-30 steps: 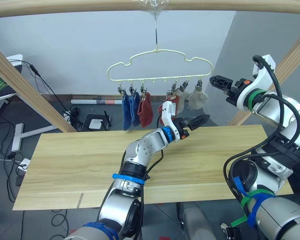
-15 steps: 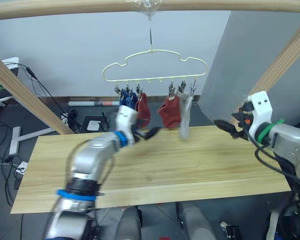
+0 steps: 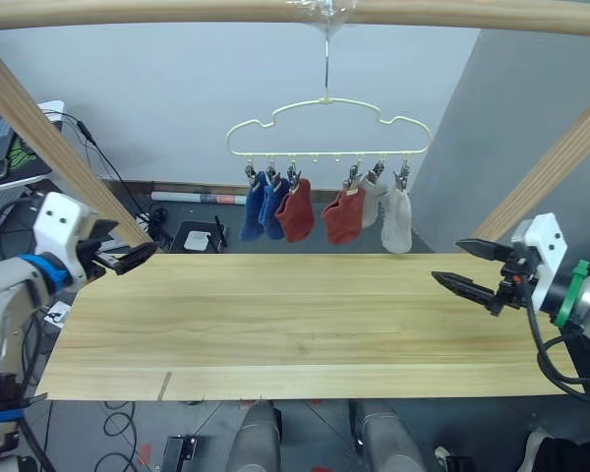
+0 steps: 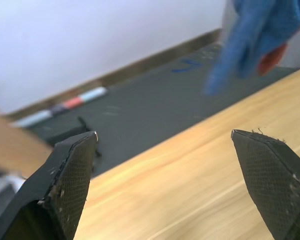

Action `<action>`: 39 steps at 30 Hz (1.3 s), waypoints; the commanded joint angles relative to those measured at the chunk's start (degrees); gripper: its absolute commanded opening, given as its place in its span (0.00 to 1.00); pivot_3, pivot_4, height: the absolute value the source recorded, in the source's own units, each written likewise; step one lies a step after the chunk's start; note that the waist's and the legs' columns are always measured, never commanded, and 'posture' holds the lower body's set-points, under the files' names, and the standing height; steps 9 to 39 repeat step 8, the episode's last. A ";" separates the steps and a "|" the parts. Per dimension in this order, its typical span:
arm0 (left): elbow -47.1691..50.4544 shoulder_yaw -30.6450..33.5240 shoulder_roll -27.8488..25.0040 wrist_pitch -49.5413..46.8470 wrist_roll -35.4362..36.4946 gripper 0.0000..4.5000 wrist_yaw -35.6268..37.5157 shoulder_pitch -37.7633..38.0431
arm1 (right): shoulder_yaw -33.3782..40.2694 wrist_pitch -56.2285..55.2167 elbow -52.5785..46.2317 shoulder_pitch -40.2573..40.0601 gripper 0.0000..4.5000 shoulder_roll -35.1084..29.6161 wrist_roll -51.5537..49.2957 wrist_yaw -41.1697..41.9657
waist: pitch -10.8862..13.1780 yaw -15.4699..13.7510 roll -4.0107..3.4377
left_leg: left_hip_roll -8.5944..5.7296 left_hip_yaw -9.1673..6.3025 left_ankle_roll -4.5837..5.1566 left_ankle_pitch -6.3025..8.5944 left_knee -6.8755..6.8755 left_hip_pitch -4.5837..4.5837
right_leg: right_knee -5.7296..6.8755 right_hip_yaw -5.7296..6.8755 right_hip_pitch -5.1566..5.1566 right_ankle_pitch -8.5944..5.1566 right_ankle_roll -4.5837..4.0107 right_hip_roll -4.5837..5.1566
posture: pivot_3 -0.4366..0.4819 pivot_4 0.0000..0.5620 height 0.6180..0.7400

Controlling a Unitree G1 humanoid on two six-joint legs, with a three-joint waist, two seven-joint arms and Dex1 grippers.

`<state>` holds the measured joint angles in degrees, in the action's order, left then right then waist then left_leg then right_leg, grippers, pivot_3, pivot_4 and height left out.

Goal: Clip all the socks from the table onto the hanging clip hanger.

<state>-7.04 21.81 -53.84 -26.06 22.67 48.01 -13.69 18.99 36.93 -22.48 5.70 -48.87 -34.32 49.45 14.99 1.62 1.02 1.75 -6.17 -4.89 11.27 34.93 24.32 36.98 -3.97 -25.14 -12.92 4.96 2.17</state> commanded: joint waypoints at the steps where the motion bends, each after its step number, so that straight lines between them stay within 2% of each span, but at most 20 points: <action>1: 3.33 3.06 -1.30 -1.45 2.62 1.00 1.89 0.69 | 2.87 0.20 0.72 1.27 0.91 -1.52 -1.85 1.08 | -0.40 -0.45 0.22 | 0.00 -0.01 0.00 0.00 0.00 -0.01 | 0.00 0.03 0.01 0.00 0.00 0.00 | 0.63 0.21 1.00; 7: 5.46 0.73 -0.26 -3.41 3.89 1.00 2.82 -0.60 | 1.68 0.90 2.29 3.85 0.91 -1.93 -2.24 0.56 | -1.50 -1.48 0.62 | 0.01 -0.02 -0.03 -0.02 0.04 -0.03 | 0.00 0.06 0.06 0.12 0.03 -0.01 | 0.63 0.19 1.00; 39: 5.56 0.46 -0.24 -3.51 3.95 1.00 3.18 -0.68 | 1.53 0.79 2.35 3.78 0.91 -1.83 -2.13 0.46 | -1.50 -1.48 0.62 | 0.01 -0.01 -0.03 -0.02 0.03 -0.03 | -0.01 0.06 0.06 0.14 0.01 -0.01 | 0.63 0.19 1.00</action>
